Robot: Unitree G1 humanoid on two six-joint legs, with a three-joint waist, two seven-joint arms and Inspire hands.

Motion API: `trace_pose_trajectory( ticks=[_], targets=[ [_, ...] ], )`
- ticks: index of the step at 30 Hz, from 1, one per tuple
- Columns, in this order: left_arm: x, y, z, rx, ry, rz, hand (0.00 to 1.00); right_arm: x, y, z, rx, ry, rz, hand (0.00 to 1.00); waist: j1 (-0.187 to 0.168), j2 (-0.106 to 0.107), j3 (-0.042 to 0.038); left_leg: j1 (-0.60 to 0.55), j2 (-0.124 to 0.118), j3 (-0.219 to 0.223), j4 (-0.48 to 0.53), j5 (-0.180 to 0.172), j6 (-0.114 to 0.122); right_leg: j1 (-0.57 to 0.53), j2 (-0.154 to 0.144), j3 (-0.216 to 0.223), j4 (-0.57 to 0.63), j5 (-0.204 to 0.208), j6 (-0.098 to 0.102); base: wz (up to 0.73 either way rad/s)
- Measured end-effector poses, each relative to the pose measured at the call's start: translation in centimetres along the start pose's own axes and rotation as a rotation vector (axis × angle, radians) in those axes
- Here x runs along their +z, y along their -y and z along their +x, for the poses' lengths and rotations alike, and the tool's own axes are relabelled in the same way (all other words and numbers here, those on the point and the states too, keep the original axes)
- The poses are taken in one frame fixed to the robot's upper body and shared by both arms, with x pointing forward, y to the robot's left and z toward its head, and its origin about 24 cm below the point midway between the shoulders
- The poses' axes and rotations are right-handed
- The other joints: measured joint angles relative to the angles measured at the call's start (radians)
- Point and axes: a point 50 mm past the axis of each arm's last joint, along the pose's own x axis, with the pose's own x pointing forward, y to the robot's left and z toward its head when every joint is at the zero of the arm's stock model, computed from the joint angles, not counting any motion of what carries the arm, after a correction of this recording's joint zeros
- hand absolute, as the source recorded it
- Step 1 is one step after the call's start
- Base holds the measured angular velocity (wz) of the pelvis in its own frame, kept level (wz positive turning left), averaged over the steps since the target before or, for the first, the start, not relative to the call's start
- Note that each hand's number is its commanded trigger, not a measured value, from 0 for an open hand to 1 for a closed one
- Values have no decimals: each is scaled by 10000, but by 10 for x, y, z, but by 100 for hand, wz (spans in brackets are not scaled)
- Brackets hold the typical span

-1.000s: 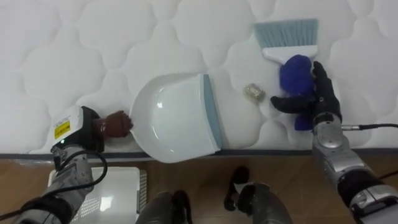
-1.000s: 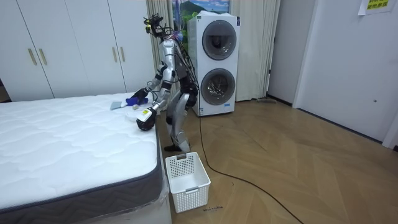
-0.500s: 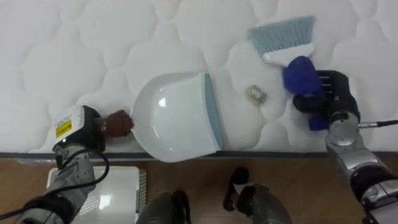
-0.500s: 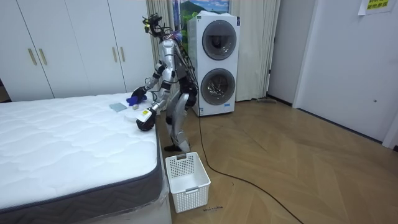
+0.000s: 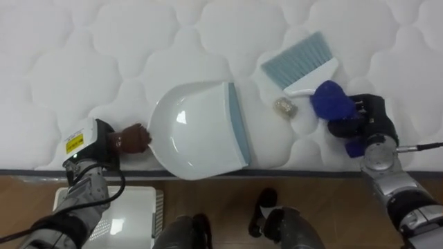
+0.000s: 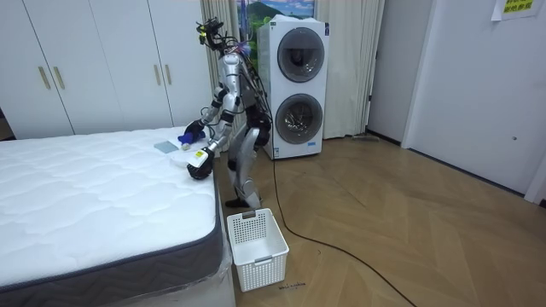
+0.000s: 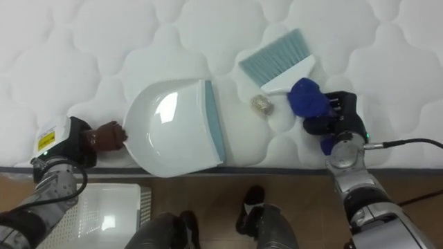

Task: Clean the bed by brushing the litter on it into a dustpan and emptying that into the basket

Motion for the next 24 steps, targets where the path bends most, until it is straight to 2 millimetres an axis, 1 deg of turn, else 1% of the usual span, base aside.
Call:
trace_pose_trajectory(
  ticks=[6,10,12,14,16,18,20,24],
  targets=[
    [1,-1,2,-63,-66,-68,100,-3,2,0,-74,-82,-168,100,2,-1,0,-7,-20,23,-16,0,1,-6,-15,-10,5,-9,13,0],
    [2,-1,1,-57,-30,-3,100,1,3,1,-251,124,-516,100,-12,-11,-5,-22,-35,21,-6,13,20,-12,-47,0,53,-17,26,2],
    [3,-1,2,-31,10,22,100,3,4,2,-417,254,-891,100,-128,-25,-10,-41,-153,1,-5,50,76,-69,-206,13,222,-90,75,15],
    [5,-2,3,11,109,186,100,5,4,3,-513,332,-1101,100,-155,-47,-11,-98,-160,-15,29,52,83,-73,-224,9,218,-92,81,8],
    [7,-3,3,43,192,250,100,5,5,3,-628,314,-1299,100,-174,-103,-20,-112,-168,-23,46,58,96,-80,-258,-11,231,-87,91,8],
    [8,-4,4,105,304,344,100,5,6,4,-739,325,-1587,100,-169,-225,-27,-138,-184,-18,76,70,119,-141,-329,13,322,-86,98,4],
    [12,-8,6,236,381,469,100,12,11,7,-897,508,-2195,100,-163,-346,-19,-218,-164,28,168,67,139,-225,-363,20,377,-81,96,0],
    [13,-11,8,353,380,765,100,17,22,11,-1185,904,-3571,100,-139,-551,-27,-186,-134,85,178,85,168,-208,-334,58,339,-32,80,-1]
  ],
)
